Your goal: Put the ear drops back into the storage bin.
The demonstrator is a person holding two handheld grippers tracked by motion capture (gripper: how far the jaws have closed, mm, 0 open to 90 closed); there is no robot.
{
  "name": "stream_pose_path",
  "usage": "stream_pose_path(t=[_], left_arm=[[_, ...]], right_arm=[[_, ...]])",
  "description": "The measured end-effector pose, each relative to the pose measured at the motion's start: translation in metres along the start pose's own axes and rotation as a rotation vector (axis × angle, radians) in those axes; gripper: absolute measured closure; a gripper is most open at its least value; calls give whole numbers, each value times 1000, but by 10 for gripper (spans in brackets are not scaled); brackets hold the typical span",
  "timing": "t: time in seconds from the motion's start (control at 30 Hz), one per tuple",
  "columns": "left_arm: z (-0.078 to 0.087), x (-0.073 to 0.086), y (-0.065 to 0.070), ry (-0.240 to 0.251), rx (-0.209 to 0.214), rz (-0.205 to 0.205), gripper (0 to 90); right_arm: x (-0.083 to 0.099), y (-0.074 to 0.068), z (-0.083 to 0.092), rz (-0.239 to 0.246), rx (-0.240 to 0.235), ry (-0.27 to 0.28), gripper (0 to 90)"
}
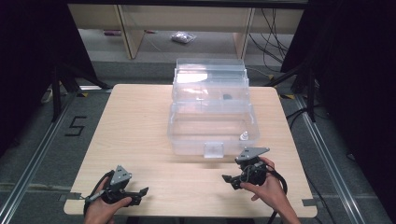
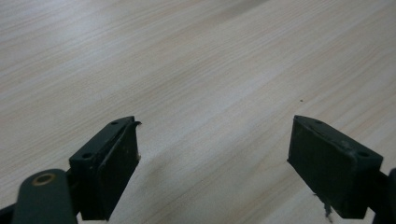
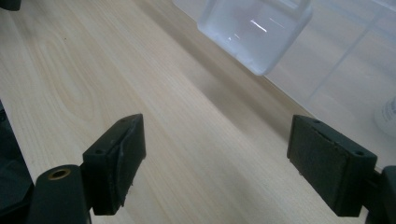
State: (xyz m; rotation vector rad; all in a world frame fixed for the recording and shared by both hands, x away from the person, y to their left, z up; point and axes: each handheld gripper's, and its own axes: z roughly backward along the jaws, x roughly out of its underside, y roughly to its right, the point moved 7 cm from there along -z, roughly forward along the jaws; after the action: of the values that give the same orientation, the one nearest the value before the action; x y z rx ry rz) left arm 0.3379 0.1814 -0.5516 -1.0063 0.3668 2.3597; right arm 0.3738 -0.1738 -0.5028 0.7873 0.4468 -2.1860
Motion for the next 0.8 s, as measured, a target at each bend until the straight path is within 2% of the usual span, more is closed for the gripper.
stream_pose_path(t=[0.03, 0.17, 0.2, 0.23, 0.27, 0.3, 0.33, 0.37, 0.4, 0.43, 0.47, 0.5, 0.53, 0.57, 0.63, 0.67, 0.7, 0.73, 0.77, 0.8], left_arm=[[0, 0, 2, 3, 7, 7, 155], [0, 0, 2, 5, 14, 9, 155], [0, 0, 3, 6, 14, 10, 155], [0, 0, 3, 4, 15, 7, 155], [0, 0, 2, 0, 15, 5, 155], [0, 0, 2, 1, 16, 6, 155], [0, 0, 3, 6, 13, 8, 155], [0, 0, 3, 6, 14, 7, 155], [0, 0, 3, 1, 14, 6, 154], [0, 0, 3, 0, 15, 5, 155], [0, 0, 3, 1, 14, 4, 155], [0, 0, 3, 4, 13, 5, 155], [1, 0, 2, -5, 13, -4, 154], [0, 0, 3, 1, 14, 4, 154], [0, 0, 3, 0, 13, 4, 154], [0, 0, 3, 2, 13, 3, 155], [1, 0, 2, -6, 13, -6, 154], [0, 0, 3, 3, 14, 5, 154], [0, 0, 3, 0, 15, 5, 154], [-1, 0, 3, -1, 14, 5, 154]], right_arm=[[0, 0, -3, 14, 6, 30, 203], [5, -1, -2, 5, 6, 4, 201], [6, -1, -5, 3, 11, 27, 201], [8, -1, -3, 4, 11, 4, 202], [8, -2, -5, 10, 6, 27, 202], [10, -4, -5, -8, 11, 21, 202], [12, -4, -6, 2, 6, 8, 201], [12, -4, -8, 5, 12, 28, 201], [15, -5, -6, -5, 9, 2, 201], [14, -5, -9, 16, 12, 29, 201], [17, -6, -7, 6, 10, 2, 201], [16, -7, -9, 9, 2, 30, 201], [17, -7, -8, -10, 12, 24, 201], [18, -7, -9, 14, 9, 28, 201], [20, -7, -9, 17, 8, 37, 201], [23, -8, -7, -6, 18, 18, 201], [24, -7, -6, -4, 14, 7, 201], [26, -8, -5, -18, 17, 1, 201], [26, -8, -6, -28, 13, 16, 200], [28, -7, -5, -14, 15, 5, 200]])
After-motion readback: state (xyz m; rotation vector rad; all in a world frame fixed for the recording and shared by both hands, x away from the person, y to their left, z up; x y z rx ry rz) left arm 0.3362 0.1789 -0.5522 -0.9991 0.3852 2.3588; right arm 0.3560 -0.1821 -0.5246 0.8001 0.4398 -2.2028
